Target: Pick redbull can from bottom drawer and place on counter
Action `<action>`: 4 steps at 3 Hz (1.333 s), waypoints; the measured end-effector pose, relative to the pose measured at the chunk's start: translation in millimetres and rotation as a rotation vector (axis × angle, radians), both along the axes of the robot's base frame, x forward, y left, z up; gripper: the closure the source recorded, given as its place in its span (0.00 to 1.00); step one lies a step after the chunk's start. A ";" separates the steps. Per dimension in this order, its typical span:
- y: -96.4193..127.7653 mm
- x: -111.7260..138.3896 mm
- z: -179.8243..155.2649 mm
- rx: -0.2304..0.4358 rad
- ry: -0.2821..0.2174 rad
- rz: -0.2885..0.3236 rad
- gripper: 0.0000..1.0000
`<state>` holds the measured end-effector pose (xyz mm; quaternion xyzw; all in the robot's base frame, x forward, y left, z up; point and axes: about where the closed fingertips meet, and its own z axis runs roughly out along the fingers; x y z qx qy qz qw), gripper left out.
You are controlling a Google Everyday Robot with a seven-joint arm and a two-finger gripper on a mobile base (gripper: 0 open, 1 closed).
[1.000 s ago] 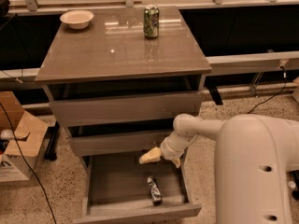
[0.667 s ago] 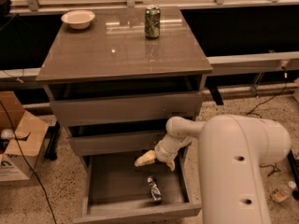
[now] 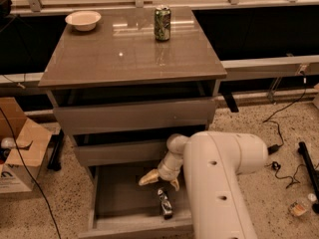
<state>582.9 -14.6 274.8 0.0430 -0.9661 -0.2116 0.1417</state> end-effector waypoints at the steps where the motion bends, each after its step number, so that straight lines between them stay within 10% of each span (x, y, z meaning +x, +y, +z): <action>1: 3.9 -5.2 -44.7 -0.009 0.071 -0.017 0.00; 4: 6.9 -39.2 -151.7 0.006 0.173 -0.145 0.00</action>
Offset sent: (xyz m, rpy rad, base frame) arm -0.0242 0.0031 -0.1259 0.0134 0.1738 -0.1131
